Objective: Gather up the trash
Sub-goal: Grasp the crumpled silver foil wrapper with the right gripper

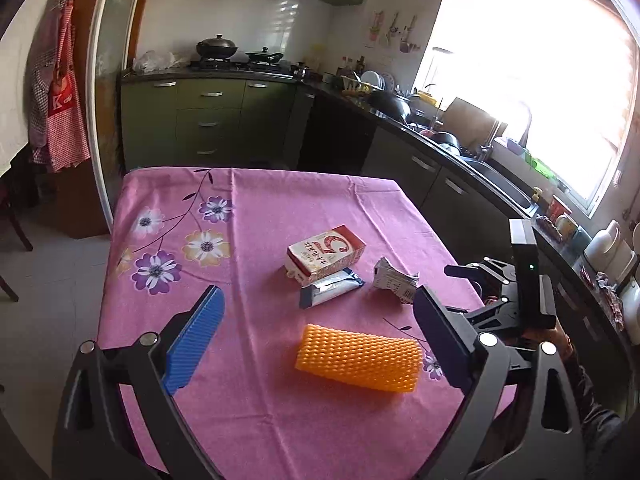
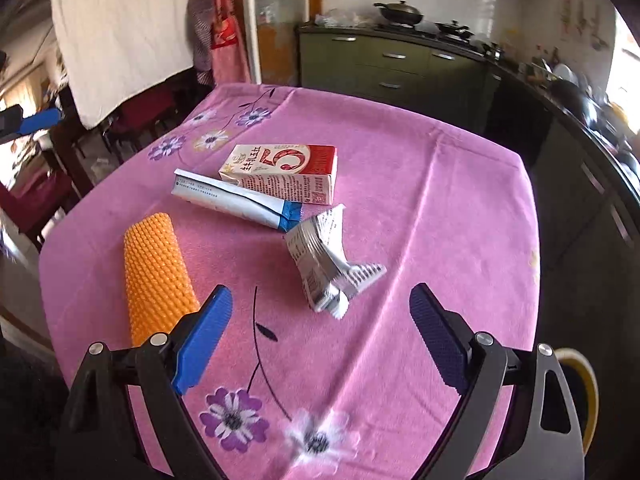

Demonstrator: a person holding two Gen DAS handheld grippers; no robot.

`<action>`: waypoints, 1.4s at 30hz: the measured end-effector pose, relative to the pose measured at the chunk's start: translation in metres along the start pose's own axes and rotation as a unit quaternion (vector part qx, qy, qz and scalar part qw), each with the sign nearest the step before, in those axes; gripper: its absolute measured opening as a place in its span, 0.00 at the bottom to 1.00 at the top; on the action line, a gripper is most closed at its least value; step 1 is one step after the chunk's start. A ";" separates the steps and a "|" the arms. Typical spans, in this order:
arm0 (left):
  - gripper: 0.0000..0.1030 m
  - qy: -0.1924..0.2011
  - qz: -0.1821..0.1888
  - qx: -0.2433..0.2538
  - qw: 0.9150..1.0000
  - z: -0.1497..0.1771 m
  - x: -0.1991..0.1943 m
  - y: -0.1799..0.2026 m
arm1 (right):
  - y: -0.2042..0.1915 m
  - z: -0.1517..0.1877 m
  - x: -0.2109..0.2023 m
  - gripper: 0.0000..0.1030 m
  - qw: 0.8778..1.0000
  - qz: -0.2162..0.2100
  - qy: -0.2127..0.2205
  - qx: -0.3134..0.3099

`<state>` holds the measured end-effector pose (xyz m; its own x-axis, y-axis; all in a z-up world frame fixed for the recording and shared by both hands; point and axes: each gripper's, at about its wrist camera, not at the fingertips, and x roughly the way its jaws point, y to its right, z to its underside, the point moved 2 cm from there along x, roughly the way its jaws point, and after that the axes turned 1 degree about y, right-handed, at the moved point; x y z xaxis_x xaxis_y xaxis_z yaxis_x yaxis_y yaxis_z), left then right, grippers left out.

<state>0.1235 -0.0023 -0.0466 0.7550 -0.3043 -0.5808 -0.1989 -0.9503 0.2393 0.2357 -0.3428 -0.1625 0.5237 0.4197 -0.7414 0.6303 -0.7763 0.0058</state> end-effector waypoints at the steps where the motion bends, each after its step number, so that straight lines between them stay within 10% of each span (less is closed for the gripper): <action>1: 0.88 0.001 -0.003 -0.003 1.000 0.001 -0.001 -0.003 | -0.002 -0.007 0.011 0.86 1.000 -0.008 -0.012 -0.017; 16: 0.88 -0.005 -0.004 -0.025 1.000 0.011 0.001 -0.020 | 0.009 -0.033 0.094 0.61 0.989 -0.035 -0.128 -0.058; 26: 0.88 -0.011 -0.002 -0.029 1.000 0.016 0.003 -0.022 | 0.005 -0.034 0.089 0.41 0.989 -0.048 -0.131 -0.043; 42: 0.88 -0.020 -0.002 -0.025 0.999 0.017 0.007 -0.016 | 0.021 -0.018 0.047 0.37 0.994 -0.070 -0.079 0.023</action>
<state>0.1209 0.0098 -0.0677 0.7301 -0.3034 -0.6122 -0.1630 -0.9475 0.2752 0.2839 -0.3310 -0.1846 0.3346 0.4490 -0.8285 0.6622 -0.7375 -0.1322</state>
